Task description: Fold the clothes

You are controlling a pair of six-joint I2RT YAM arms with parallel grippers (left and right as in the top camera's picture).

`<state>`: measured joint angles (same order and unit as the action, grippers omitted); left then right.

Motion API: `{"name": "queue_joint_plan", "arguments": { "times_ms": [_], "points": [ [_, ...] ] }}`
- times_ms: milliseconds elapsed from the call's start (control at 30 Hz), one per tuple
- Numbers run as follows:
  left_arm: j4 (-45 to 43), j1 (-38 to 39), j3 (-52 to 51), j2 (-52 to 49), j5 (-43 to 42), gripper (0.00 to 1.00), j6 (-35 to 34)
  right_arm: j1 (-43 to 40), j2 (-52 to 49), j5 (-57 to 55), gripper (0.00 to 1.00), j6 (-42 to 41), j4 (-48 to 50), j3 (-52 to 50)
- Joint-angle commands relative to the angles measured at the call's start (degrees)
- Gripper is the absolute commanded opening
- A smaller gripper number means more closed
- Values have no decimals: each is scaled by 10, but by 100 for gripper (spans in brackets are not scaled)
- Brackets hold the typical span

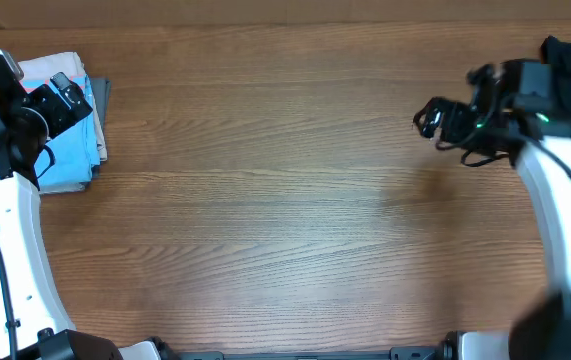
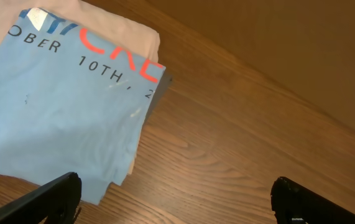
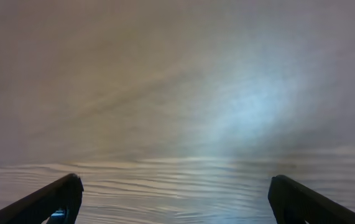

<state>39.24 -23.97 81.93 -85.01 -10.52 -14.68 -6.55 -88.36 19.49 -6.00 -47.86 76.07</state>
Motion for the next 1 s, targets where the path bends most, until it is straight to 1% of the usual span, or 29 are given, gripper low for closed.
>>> {"name": "queue_joint_plan", "arguments": {
  "times_ms": [0,267,400,500,667,800,967],
  "points": [
    [-1,3,0,-2,-7,100,-3,7,110,0,100,0,1,8],
    [-1,3,0,-2,-7,100,-3,28,316,-8,100,0,1,8],
    [-1,3,0,-2,-7,100,-3,96,427,-10,100,1,-1,8],
    [-1,3,0,-2,-7,100,-3,142,503,-45,100,6,-19,7],
    [-1,3,0,-2,-7,100,-3,169,595,-45,100,6,-63,-5],
    [-1,3,0,-2,-7,100,-3,169,657,-60,100,6,-81,-42],
    [-1,3,0,-2,-7,100,-3,169,735,-67,100,6,-66,-131]
  ]
}}
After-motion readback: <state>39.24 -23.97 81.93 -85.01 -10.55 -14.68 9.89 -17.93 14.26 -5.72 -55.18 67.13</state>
